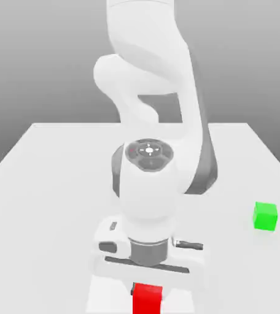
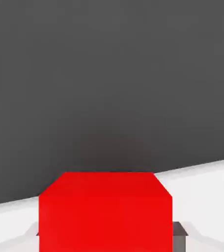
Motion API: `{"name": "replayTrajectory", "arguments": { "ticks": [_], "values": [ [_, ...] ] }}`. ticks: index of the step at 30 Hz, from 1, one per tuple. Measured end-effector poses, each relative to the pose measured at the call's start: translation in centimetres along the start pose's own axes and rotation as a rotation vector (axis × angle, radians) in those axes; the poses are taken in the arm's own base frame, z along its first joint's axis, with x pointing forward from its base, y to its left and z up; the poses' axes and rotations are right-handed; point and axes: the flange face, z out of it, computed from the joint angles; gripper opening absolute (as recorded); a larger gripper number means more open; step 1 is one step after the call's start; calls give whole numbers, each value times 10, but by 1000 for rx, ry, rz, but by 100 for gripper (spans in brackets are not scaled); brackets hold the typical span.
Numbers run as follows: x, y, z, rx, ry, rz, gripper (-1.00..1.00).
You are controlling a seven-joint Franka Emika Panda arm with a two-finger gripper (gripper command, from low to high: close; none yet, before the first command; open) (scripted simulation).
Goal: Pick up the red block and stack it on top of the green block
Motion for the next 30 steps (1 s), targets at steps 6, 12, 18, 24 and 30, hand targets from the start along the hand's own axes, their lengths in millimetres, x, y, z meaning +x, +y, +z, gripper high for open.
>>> {"name": "replayTrajectory", "arguments": {
  "ticks": [6,12,18,24,30],
  "values": [
    [-3,-1,-57,-1,0,-14,-100],
    [-79,-23,-71,-6,5,-356,-100],
    [-163,-32,-80,-10,10,-730,-100],
    [-252,-25,-87,-10,10,-1123,-100],
    [-328,-2,-94,-8,7,-1498,-100]
  ]
}}
